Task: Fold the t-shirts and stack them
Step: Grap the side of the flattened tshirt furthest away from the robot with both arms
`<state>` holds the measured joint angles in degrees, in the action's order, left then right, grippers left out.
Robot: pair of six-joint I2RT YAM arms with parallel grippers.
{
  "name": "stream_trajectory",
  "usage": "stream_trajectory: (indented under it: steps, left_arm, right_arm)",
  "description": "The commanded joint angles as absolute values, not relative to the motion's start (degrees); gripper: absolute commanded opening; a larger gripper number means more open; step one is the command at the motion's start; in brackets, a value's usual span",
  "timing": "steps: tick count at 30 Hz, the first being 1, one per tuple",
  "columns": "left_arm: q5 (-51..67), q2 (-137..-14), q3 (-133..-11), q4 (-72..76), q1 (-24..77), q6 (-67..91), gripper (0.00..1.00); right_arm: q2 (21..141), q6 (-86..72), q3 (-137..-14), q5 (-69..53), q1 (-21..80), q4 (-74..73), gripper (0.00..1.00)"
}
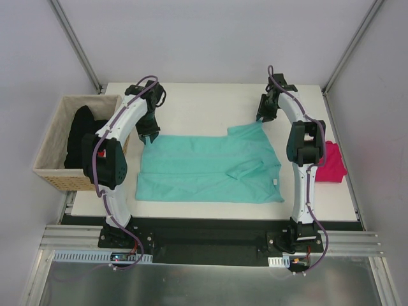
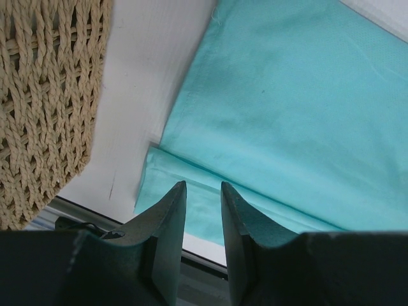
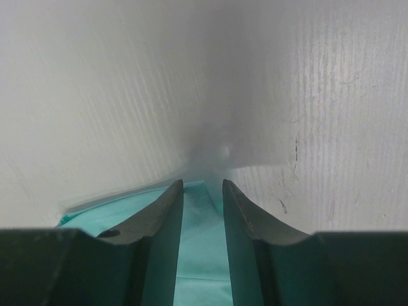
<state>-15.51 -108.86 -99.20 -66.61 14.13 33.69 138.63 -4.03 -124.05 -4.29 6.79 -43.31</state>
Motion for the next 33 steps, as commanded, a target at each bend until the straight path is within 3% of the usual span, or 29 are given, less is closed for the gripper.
stream_trajectory:
  steps: [1,7,22,28,33]
  left_arm:
    - [-16.26,-109.07,-101.6,-68.47,13.36,33.66,0.28]
    - [-16.26,-108.9,-101.16,-68.55,13.36,33.92,0.28]
    - [-18.02,-112.85,-102.74,-66.1,10.99,32.7,0.3]
    - [-14.52,-117.41,-104.23,-62.15,8.79,30.33,0.43]
    - [-12.66,-121.28,-107.66,-60.82,7.3,28.65,0.44]
  right_arm:
    - [137.73,-4.83,-122.52,-5.45,6.68,-42.36,0.31]
    - [137.64,-5.1,-122.17,-5.1,6.68,-42.54,0.01]
    - [136.23,-4.66,-121.91,-6.07,6.77,-42.72,0.01]
    - [135.62,-4.66,-121.2,-6.42,6.68,-42.63,0.01]
    - [135.53,-4.57,-121.03,-6.5,6.77,-42.63,0.01]
